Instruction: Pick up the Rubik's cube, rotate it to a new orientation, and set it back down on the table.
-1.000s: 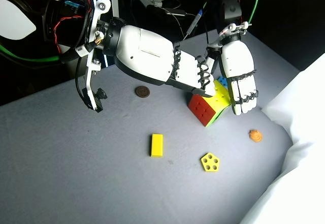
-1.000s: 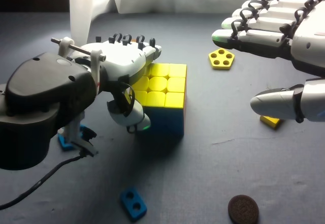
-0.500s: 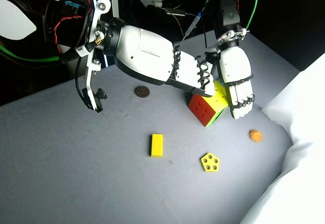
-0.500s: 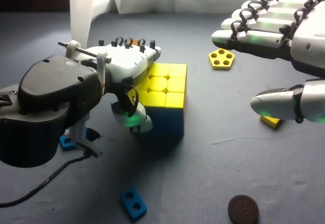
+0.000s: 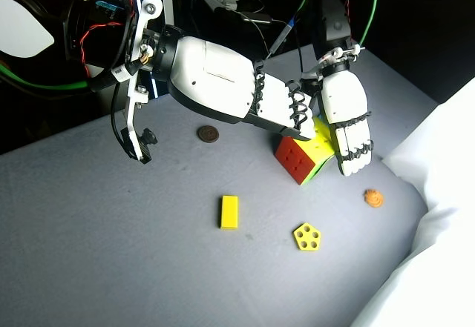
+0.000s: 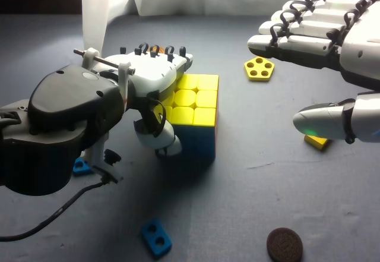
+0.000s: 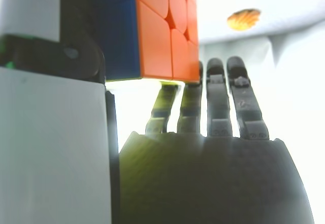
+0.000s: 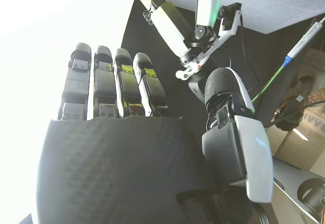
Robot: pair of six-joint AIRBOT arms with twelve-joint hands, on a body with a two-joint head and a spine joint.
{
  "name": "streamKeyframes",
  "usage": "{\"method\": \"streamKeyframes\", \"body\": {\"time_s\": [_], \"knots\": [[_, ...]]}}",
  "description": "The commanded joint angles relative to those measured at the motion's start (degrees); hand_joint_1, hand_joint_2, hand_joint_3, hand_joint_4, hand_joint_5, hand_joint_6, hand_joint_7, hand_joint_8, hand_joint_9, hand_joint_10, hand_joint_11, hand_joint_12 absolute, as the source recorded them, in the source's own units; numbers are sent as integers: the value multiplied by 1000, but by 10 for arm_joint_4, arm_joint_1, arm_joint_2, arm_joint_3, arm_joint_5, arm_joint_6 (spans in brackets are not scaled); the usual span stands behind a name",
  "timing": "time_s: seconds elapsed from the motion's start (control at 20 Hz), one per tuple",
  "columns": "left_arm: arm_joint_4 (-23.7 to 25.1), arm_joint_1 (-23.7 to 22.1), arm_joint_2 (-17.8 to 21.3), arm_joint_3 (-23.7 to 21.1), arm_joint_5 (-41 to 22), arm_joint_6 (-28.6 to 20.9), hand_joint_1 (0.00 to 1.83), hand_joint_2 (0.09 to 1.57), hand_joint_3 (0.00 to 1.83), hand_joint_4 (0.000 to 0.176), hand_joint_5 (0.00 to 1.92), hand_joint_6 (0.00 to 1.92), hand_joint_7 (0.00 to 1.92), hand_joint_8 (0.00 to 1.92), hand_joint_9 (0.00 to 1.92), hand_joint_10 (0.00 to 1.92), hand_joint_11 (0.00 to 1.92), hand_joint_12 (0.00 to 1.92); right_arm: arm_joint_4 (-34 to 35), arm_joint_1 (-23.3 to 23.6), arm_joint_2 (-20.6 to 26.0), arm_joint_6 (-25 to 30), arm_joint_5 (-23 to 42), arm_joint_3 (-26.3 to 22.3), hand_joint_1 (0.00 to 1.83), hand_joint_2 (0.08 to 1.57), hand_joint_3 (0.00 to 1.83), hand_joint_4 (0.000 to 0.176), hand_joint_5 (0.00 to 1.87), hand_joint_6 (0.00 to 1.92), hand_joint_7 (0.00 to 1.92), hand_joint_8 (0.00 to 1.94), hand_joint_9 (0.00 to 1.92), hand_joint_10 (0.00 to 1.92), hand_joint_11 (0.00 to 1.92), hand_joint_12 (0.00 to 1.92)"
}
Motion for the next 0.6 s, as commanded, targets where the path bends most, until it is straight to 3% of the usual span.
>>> {"method": "streamKeyframes", "body": {"time_s": [0.0,0.1,0.2,0.3,0.35,0.4,0.45,0.5,0.55], "knots": [[28,-5,-1,3,-13,-3,952,986,4,0,0,0,0,0,3,1,9,56,5,4,3,-1,64,-2,0,1328,6,0,0,0,0,0,0,0,0,0],[28,-5,-2,3,-13,-3,966,938,3,0,0,0,1,0,51,2,0,221,5,4,3,-1,64,-2,0,1324,4,0,0,0,0,0,0,0,0,0],[28,-5,-2,4,-13,-3,999,934,0,0,0,0,13,3,59,5,0,225,5,4,3,-1,64,-3,0,1326,5,0,0,0,0,0,0,0,0,0],[28,-5,-2,4,-13,-3,967,980,8,0,15,4,70,11,100,11,0,320,5,4,3,-1,64,-3,0,1324,4,0,0,0,0,0,0,0,0,0],[28,-5,-2,4,-13,-3,973,1025,12,0,113,24,194,26,168,22,0,420,5,4,3,-1,64,-3,0,1328,5,0,0,0,0,0,0,0,0,0],[28,-5,-2,4,-13,-3,984,1031,4,0,219,26,342,31,287,37,0,618,5,4,3,-1,64,-3,0,1327,5,0,0,0,0,0,0,0,0,0],[28,-5,-2,4,-13,-3,1029,1049,2,0,362,37,488,72,459,120,2,971,5,4,3,-1,64,-3,0,1327,5,0,0,0,0,0,0,0,0,0],[28,-5,-2,3,-13,-3,1040,1052,1,0,396,34,520,79,495,143,0,1080,5,4,3,-1,64,-3,0,1327,4,0,0,0,0,0,0,0,0,0],[28,-5,-2,3,-13,-3,1070,1087,23,0,472,50,390,566,371,731,41,1266,5,4,3,-1,64,-3,0,1325,3,0,0,0,0,0,0,0,0,0]]}}
